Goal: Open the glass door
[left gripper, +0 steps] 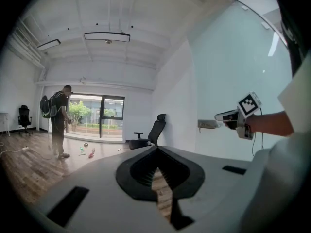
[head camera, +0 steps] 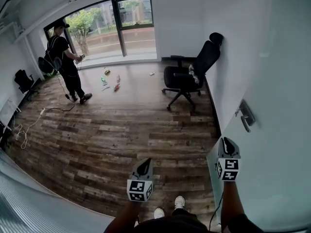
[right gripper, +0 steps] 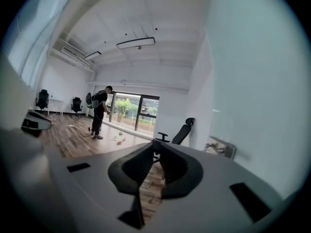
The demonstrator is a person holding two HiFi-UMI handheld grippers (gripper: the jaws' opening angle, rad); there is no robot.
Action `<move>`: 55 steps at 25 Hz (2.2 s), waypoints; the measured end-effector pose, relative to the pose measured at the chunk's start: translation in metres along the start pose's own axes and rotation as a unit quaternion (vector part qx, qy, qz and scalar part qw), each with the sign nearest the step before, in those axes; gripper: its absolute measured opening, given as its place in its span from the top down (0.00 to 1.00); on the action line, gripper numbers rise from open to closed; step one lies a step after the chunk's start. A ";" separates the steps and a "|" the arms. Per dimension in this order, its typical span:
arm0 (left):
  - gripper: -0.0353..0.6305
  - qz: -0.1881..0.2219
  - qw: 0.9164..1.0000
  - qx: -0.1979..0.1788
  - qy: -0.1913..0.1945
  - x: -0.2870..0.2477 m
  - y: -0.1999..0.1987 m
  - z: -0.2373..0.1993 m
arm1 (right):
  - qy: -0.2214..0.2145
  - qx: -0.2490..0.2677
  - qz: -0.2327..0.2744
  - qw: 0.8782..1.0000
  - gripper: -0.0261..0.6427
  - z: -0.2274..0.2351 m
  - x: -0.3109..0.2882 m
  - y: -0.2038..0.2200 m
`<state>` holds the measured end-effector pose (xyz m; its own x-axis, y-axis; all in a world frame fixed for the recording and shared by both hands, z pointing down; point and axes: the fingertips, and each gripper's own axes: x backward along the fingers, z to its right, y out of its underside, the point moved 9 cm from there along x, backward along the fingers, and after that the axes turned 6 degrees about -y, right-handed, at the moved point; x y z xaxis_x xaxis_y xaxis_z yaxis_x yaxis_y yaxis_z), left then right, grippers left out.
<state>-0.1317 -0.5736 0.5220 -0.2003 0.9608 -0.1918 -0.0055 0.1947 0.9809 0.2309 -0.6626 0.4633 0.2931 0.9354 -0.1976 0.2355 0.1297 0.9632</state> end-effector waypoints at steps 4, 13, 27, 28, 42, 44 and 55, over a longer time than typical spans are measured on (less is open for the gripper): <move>0.94 0.012 1.000 0.002 0.010 0.017 0.003 0.000 | -0.028 -0.035 0.010 0.999 0.94 -0.072 0.031 0.018; 0.94 0.012 1.000 0.007 0.027 0.042 0.019 0.023 | -0.055 -0.050 0.019 0.997 0.94 -0.132 0.073 0.034; 0.94 0.022 1.000 0.012 -0.008 0.188 0.043 0.139 | -0.139 -0.030 0.028 0.989 0.94 -0.147 0.237 0.073; 0.94 0.018 1.000 0.012 -0.011 0.203 0.048 0.150 | -0.145 -0.030 0.025 0.989 0.94 -0.146 0.253 0.079; 0.94 -0.004 0.999 -0.010 -0.037 0.346 0.083 0.225 | -0.172 -0.046 0.015 0.984 0.94 -0.152 0.392 0.125; 0.94 -0.006 0.999 -0.007 -0.033 0.362 0.085 0.227 | -0.170 -0.046 0.015 0.984 0.94 -0.157 0.407 0.125; 0.94 0.000 1.000 -0.004 -0.015 0.484 0.108 0.196 | -0.135 -0.038 0.013 0.990 0.94 -0.231 0.508 0.127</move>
<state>-0.0372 -0.0491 0.5286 -0.1704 0.9663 -0.1927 -0.0124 0.1935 0.9810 0.1954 -0.0947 0.5269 0.5371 0.8182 -0.2049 0.1577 0.1412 0.9773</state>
